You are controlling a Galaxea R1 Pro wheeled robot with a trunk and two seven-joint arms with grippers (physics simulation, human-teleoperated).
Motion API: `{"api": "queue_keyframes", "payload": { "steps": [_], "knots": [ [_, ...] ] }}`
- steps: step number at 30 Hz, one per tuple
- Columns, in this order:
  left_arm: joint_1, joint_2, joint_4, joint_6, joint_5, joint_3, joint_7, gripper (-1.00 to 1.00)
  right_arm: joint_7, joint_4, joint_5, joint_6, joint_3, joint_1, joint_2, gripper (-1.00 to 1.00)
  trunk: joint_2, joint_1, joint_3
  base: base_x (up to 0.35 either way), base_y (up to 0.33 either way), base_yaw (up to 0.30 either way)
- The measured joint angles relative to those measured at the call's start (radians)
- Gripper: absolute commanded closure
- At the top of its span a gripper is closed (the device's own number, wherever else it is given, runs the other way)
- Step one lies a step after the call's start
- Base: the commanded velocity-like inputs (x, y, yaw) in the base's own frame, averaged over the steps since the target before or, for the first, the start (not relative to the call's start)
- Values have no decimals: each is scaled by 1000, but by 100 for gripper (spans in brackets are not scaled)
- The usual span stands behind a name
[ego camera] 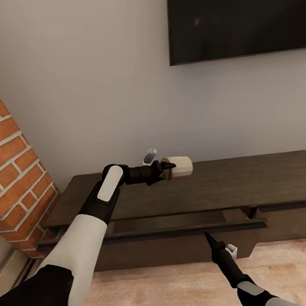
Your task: Place each of the two pumpkins and all three candles from the living room inside a cabinet in the living room (use any cabinet), then make sure every cabinet is closed, and position the cauldron so it is next to a table in the living room.
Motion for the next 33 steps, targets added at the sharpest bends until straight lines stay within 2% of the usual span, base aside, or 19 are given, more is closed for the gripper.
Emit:
{"api": "queue_keyframes", "payload": {
  "steps": [33],
  "knots": [
    [0,0,2,0,-1,0,0,100,0,-1,3,0,9,0,0,100,0,0,0,-131,0,0]
  ]
}}
